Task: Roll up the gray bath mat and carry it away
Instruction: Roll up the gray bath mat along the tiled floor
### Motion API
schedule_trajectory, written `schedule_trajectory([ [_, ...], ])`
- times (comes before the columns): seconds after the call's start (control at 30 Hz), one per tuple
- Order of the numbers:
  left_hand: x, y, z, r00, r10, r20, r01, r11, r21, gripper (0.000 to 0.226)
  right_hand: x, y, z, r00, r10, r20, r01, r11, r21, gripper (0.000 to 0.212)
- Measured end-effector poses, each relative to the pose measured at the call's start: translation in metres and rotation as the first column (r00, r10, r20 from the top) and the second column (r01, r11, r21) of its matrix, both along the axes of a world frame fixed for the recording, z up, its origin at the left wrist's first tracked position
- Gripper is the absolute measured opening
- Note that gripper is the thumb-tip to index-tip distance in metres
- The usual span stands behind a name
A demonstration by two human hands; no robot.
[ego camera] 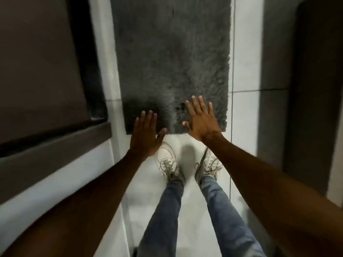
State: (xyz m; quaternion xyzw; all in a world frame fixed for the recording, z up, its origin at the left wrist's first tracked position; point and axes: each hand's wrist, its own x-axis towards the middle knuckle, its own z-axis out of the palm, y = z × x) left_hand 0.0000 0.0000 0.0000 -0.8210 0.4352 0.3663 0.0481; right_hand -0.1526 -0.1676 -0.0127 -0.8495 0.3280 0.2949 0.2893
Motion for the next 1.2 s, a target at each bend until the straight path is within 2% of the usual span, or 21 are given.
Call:
schedule_trajectory([
  [0.07,0.000,0.013,-0.065,0.998,-0.059,-0.011,0.059,0.998,-0.005,0.077,-0.004,0.012,-0.062,0.998,0.065,-0.015,-0.065,0.998,-0.001,0.082],
  [0.17,-0.001,0.034,-0.151,0.973,-0.232,0.009,0.232,0.972,0.038,0.085,-0.025,0.029,-0.141,0.970,0.199,-0.136,-0.199,0.980,0.014,0.094],
  [0.23,-0.009,0.043,-0.189,0.951,-0.305,0.057,0.301,0.951,0.072,0.094,-0.040,0.042,-0.173,0.942,0.288,-0.171,-0.303,0.951,-0.069,0.097],
  [0.3,-0.017,0.047,-0.207,0.926,-0.351,0.141,0.341,0.936,0.086,0.095,-0.048,0.051,-0.188,0.929,0.330,-0.166,-0.355,0.922,-0.152,0.090],
  [0.4,-0.027,0.048,-0.211,0.894,-0.378,0.240,0.358,0.925,0.124,0.088,-0.047,0.057,-0.192,0.936,0.320,-0.149,-0.341,0.929,-0.146,0.064],
  [0.5,-0.024,0.040,-0.201,0.875,-0.411,0.254,0.370,0.908,0.194,0.085,-0.044,0.052,-0.182,0.931,0.309,-0.194,-0.335,0.934,-0.122,0.068],
  [0.6,-0.024,0.033,-0.177,0.910,-0.390,0.138,0.356,0.909,0.217,0.078,-0.044,0.048,-0.162,0.917,0.326,-0.232,-0.354,0.931,-0.089,0.068],
  [0.73,-0.027,0.026,-0.148,0.901,-0.434,-0.011,0.422,0.869,0.258,0.076,-0.052,0.046,-0.141,0.868,0.401,-0.292,-0.401,0.914,0.064,0.071],
  [0.8,-0.027,0.017,-0.141,0.887,-0.461,-0.031,0.453,0.855,0.253,0.076,-0.053,0.033,-0.136,0.883,0.383,-0.270,-0.354,0.923,0.151,0.075],
  [0.87,-0.022,0.006,-0.141,0.899,-0.437,-0.009,0.430,0.879,0.205,0.076,-0.047,0.016,-0.129,0.928,0.296,-0.227,-0.256,0.948,0.187,0.079],
  [0.9,-0.017,0.003,-0.145,0.912,-0.410,0.017,0.402,0.901,0.163,0.077,-0.045,0.010,-0.127,0.950,0.242,-0.198,-0.213,0.965,0.155,0.077],
  [0.97,-0.007,-0.001,-0.151,0.925,-0.365,0.103,0.359,0.930,0.075,0.075,-0.049,0.005,-0.125,0.981,0.166,-0.104,-0.172,0.984,-0.052,0.070],
  [1.07,-0.002,0.000,-0.157,0.924,-0.215,0.317,0.249,0.966,-0.068,0.053,-0.067,0.012,-0.132,0.990,0.084,0.111,-0.036,0.924,-0.381,0.066],
  [1.13,-0.007,0.007,-0.160,0.927,-0.127,0.352,0.185,0.973,-0.138,0.041,-0.077,0.022,-0.138,0.982,0.101,0.159,-0.028,0.914,-0.405,0.064],
  [1.2,-0.018,0.015,-0.170,0.954,-0.119,0.274,0.165,0.974,-0.153,0.039,-0.089,0.031,-0.150,0.986,0.132,0.104,-0.089,0.936,-0.339,0.061],
])
